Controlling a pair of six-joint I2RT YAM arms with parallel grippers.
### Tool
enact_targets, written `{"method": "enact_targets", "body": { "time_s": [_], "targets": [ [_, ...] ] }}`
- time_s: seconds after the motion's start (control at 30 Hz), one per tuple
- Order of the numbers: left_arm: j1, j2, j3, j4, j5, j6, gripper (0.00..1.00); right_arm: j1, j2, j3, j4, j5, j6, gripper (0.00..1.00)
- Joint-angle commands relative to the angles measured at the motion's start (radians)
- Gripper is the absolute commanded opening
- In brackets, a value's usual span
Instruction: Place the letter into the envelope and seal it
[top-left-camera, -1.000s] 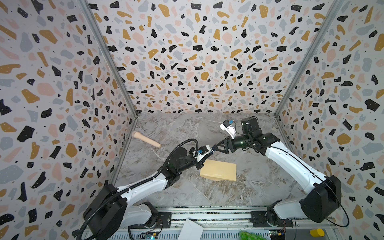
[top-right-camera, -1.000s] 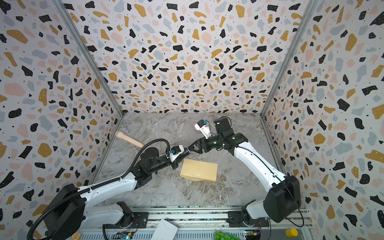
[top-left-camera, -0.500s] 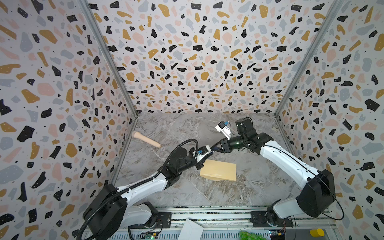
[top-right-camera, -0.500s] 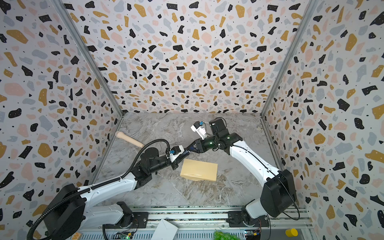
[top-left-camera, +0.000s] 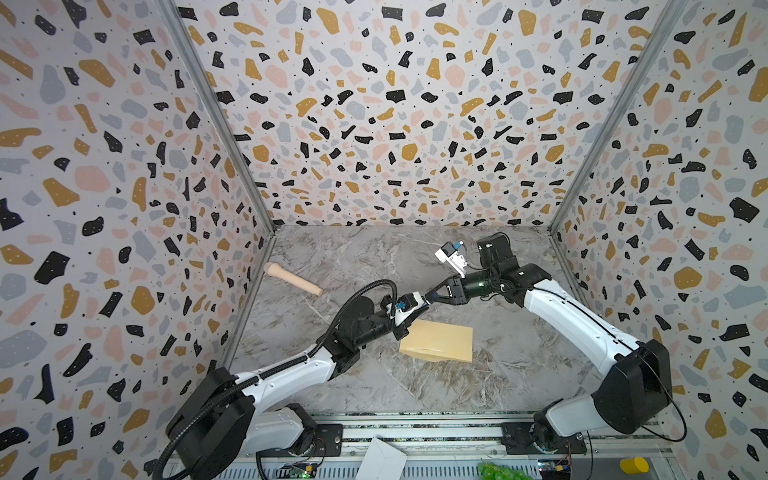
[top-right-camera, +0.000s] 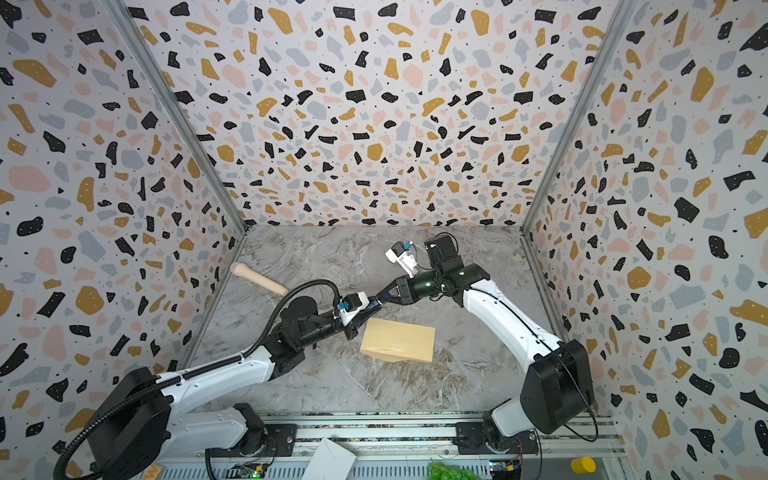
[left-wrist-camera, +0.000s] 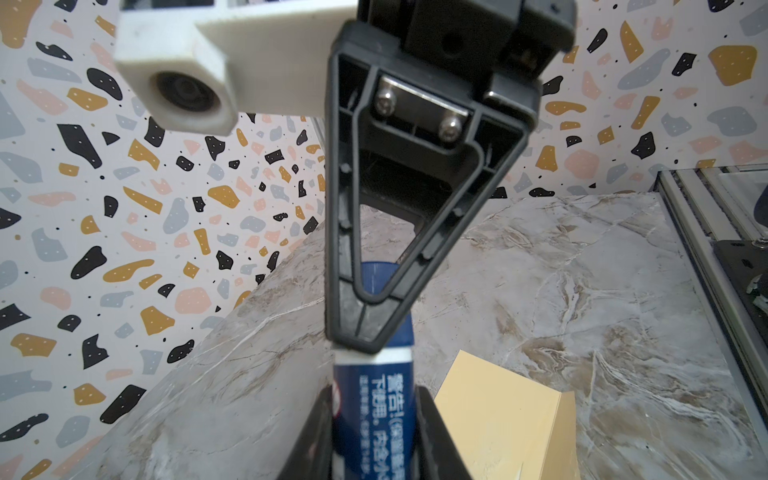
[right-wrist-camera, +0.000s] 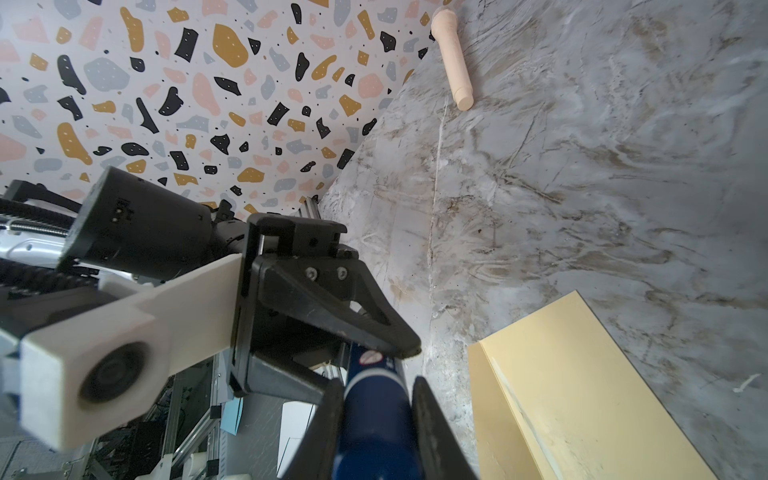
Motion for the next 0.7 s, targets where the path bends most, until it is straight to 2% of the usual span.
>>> {"method": "enact_targets", "body": {
  "time_s": [0.0, 0.67],
  "targets": [
    [0.01, -0.016, -0.03, 0.024, -0.006, 0.003, 0.0, -0.086, -0.06, 0.056, -0.014, 0.055, -0.03, 0.15],
    [0.009, -0.002, -0.038, 0.03, -0.005, 0.0, 0.0, -0.183, -0.095, 0.073, -0.001, 0.017, -0.027, 0.11]
  ]
}}
